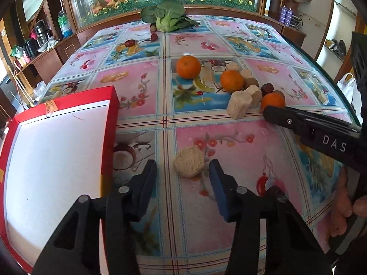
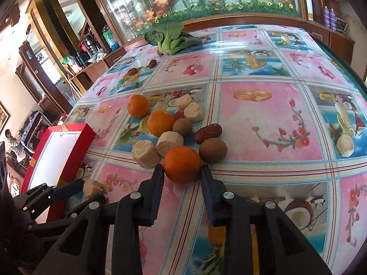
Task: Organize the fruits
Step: 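Grasp a round beige cake with the left gripper while the right gripper grasps an orange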
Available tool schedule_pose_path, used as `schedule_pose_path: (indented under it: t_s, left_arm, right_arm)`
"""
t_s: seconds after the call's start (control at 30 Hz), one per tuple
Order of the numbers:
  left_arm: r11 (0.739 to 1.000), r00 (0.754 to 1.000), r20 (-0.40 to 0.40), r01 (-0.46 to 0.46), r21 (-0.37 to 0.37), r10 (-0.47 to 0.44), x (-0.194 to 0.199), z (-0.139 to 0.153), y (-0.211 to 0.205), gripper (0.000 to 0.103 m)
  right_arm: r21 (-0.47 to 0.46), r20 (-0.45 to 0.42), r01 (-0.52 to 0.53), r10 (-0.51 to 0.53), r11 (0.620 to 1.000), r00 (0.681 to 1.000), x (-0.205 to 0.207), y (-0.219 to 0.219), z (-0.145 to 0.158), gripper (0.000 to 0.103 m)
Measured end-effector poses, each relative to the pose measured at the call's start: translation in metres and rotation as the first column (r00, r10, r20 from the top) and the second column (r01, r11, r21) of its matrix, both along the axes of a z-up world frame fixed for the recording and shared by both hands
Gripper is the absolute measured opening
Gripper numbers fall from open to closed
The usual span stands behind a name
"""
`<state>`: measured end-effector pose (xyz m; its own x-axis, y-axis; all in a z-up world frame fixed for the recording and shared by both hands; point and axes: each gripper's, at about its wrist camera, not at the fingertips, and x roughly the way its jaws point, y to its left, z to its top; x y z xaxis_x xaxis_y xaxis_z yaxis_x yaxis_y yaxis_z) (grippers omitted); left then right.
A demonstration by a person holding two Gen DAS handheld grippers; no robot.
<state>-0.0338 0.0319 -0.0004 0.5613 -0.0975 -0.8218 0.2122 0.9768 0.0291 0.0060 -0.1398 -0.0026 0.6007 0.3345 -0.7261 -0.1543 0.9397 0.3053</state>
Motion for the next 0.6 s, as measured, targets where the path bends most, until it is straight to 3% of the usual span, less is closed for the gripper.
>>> schedule_pose_path:
  t_s: [0.13,0.37,0.6]
  left_arm:
    - [1.0,1.0,0.008,0.013,-0.013,-0.013,0.0,0.0,-0.002,0.029]
    - [1.0,0.999,0.042,-0.007,-0.027,0.008,-0.011,0.009,0.003,0.029]
    - [0.996,0.979,0.183,-0.088,-0.005,0.087,-0.046,0.045,0.031,0.029]
  right_arm:
    - [0.003,0.013,-0.013,0.013,1.0,1.0,-0.003,0.003,0.001,0.031]
    - [-0.019,0.073,-0.062,0.063,0.998,0.995,-0.008,0.014,0.006,0.031]
    - [-0.025,0.196,-0.17,0.172,0.985,0.965,-0.029,0.035,0.023,0.031]
